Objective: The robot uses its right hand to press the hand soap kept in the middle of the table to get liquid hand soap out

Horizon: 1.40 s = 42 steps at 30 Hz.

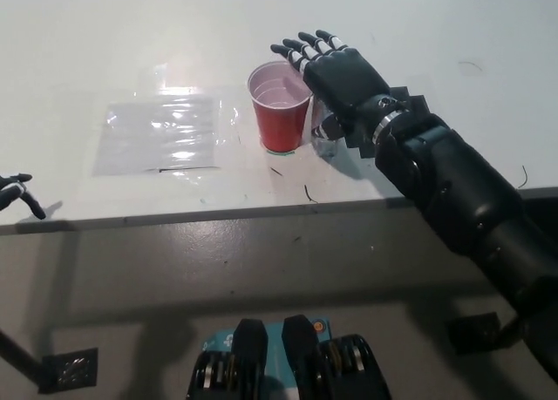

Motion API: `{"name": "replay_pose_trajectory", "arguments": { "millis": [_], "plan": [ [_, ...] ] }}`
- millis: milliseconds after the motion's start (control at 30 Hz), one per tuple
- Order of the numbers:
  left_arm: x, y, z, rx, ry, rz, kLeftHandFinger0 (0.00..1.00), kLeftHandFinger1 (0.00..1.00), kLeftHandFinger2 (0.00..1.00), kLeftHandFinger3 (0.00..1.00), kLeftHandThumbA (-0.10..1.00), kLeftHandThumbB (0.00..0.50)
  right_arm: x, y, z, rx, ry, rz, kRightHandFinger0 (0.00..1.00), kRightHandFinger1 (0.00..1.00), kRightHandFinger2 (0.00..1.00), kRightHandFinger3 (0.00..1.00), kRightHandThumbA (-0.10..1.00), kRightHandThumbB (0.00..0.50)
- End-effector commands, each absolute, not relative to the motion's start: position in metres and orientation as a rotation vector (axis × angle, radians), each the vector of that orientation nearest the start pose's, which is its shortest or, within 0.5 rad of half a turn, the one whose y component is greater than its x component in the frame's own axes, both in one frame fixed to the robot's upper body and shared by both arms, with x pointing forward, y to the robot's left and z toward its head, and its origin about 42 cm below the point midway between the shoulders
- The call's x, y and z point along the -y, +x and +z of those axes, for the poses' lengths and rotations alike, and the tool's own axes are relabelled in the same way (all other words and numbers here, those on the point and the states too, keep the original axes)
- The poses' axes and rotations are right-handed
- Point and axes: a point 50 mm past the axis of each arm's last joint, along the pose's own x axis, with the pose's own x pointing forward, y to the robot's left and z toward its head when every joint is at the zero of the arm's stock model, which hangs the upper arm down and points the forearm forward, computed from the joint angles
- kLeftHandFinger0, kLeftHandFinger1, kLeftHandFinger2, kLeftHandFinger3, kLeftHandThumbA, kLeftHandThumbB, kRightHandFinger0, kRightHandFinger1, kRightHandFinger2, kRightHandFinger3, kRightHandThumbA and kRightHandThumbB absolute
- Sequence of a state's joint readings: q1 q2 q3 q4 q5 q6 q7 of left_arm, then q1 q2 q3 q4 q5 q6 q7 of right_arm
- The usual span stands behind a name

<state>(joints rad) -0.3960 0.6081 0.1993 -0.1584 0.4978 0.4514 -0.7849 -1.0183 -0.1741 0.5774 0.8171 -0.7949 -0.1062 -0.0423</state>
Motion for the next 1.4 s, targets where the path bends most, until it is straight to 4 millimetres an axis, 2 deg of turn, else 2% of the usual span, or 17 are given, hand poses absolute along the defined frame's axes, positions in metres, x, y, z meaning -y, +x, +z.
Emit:
{"name": "replay_pose_trajectory", "arguments": {
  "millis": [0, 267, 467, 600, 667, 800, 900, 1000, 1033, 1100, 1133, 1167, 1200, 1267, 1367],
  "plan": [
    [-0.405, 0.37, 0.331, -0.168, 0.961, -0.13, 1.0, 1.0, 1.0, 0.75, 1.0, 0.21, 0.114, 0.516, 0.187, 0.206, -1.365, 0.562, 1.0, 1.0, 1.0, 1.0, 1.0, 0.499],
    [-0.406, 0.373, 0.336, -0.165, 0.965, -0.123, 1.0, 1.0, 1.0, 0.72, 1.0, 0.219, 0.107, 0.508, 0.183, 0.201, -1.36, 0.601, 1.0, 1.0, 1.0, 1.0, 1.0, 0.5],
    [-0.406, 0.376, 0.339, -0.167, 0.97, -0.131, 1.0, 1.0, 1.0, 0.74, 1.0, 0.195, 0.107, 0.506, 0.177, 0.209, -1.34, 0.592, 1.0, 1.0, 1.0, 1.0, 1.0, 0.499],
    [-0.406, 0.376, 0.339, -0.165, 0.972, -0.132, 1.0, 1.0, 1.0, 0.73, 1.0, 0.215, 0.107, 0.504, 0.176, 0.218, -1.349, 0.595, 1.0, 1.0, 1.0, 1.0, 1.0, 0.495],
    [-0.407, 0.375, 0.34, -0.173, 0.988, -0.134, 1.0, 1.0, 1.0, 0.8, 1.0, 0.229, 0.107, 0.503, 0.174, 0.214, -1.362, 0.599, 1.0, 1.0, 1.0, 1.0, 1.0, 0.494],
    [-0.407, 0.373, 0.331, -0.197, 0.99, -0.146, 1.0, 1.0, 1.0, 0.77, 1.0, 0.209, 0.112, 0.502, 0.177, 0.247, -1.357, 0.58, 1.0, 1.0, 1.0, 1.0, 1.0, 0.482],
    [-0.407, 0.366, 0.32, -0.22, 0.986, -0.157, 1.0, 1.0, 1.0, 0.76, 1.0, 0.185, 0.11, 0.504, 0.198, 0.296, -1.372, 0.55, 1.0, 1.0, 1.0, 1.0, 1.0, 0.458],
    [-0.408, 0.36, 0.309, -0.241, 0.972, -0.174, 1.0, 1.0, 1.0, 0.86, 1.0, 0.198, 0.11, 0.513, 0.231, 0.364, -1.373, 0.499, 1.0, 1.0, 1.0, 1.0, 1.0, 0.494],
    [-0.408, 0.358, 0.305, -0.251, 0.97, -0.169, 1.0, 1.0, 1.0, 0.86, 1.0, 0.215, 0.111, 0.522, 0.259, 0.429, -1.396, 0.449, 1.0, 1.0, 1.0, 1.0, 1.0, 0.499],
    [-0.409, 0.355, 0.299, -0.26, 0.959, -0.17, 1.0, 1.0, 1.0, 0.83, 1.0, 0.211, 0.112, 0.528, 0.284, 0.472, -1.407, 0.414, 1.0, 1.0, 1.0, 1.0, 1.0, 0.497],
    [-0.409, 0.355, 0.298, -0.262, 0.959, -0.169, 1.0, 1.0, 1.0, 0.84, 1.0, 0.227, 0.113, 0.532, 0.324, 0.536, -1.374, 0.365, 1.0, 1.0, 1.0, 1.0, 1.0, 0.479],
    [-0.409, 0.353, 0.296, -0.265, 0.956, -0.171, 1.0, 1.0, 1.0, 0.82, 1.0, 0.228, 0.11, 0.532, 0.344, 0.571, -1.368, 0.339, 1.0, 1.0, 1.0, 1.0, 1.0, 0.478],
    [-0.409, 0.352, 0.293, -0.269, 0.953, -0.172, 1.0, 1.0, 1.0, 0.81, 1.0, 0.228, 0.11, 0.532, 0.343, 0.566, -1.37, 0.344, 1.0, 1.0, 1.0, 1.0, 1.0, 0.479],
    [-0.409, 0.349, 0.288, -0.278, 0.956, -0.171, 1.0, 1.0, 1.0, 0.8, 1.0, 0.224, 0.105, 0.531, 0.381, 0.629, -1.359, 0.313, 1.0, 1.0, 1.0, 1.0, 1.0, 0.482],
    [-0.408, 0.345, 0.283, -0.29, 0.963, -0.175, 1.0, 1.0, 1.0, 0.84, 1.0, 0.228, 0.098, 0.528, 0.409, 0.701, -1.344, 0.282, 1.0, 1.0, 1.0, 1.0, 1.0, 0.469]
  ]
}}
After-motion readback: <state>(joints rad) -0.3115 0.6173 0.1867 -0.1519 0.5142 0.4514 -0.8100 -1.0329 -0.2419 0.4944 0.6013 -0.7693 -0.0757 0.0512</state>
